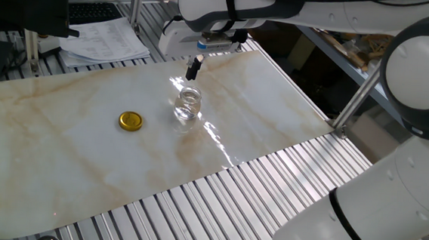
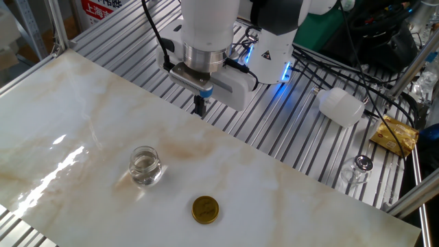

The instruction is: Screw the lid onto the jar

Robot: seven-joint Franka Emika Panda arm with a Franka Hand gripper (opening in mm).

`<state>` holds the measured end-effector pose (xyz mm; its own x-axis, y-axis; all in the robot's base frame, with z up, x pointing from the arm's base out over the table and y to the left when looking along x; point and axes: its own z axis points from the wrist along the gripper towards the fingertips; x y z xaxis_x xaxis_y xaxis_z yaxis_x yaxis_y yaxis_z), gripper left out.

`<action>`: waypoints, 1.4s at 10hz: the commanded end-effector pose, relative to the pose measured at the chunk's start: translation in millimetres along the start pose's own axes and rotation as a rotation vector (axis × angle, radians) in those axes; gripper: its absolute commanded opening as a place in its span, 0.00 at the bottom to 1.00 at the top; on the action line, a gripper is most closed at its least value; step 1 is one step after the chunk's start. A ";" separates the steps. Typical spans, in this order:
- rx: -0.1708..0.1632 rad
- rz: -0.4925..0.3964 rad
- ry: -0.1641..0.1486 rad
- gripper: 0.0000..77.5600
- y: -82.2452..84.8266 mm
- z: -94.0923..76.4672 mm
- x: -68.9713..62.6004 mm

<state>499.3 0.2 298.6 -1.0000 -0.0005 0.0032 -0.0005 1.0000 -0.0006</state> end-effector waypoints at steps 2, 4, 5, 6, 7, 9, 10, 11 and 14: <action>0.031 -0.174 0.074 0.00 0.1 -0.7 -0.1; 0.047 -0.180 0.079 0.00 1.3 -3.8 -1.4; 0.041 -0.178 0.079 0.00 1.3 -3.9 -1.3; 0.038 -0.177 0.079 0.00 1.3 -3.9 -1.3; 0.036 -0.177 0.079 0.00 1.3 -4.0 -1.3; 0.035 -0.179 0.078 0.00 1.3 -4.3 -1.3; 0.034 -0.179 0.078 0.00 1.3 -4.7 -1.3; 0.034 -0.181 0.078 0.00 1.2 -5.5 -1.2; 0.034 -0.181 0.083 0.00 1.0 -8.7 -0.9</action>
<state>499.7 1.5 305.0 -0.9796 -0.1795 0.0899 -0.1825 0.9829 -0.0261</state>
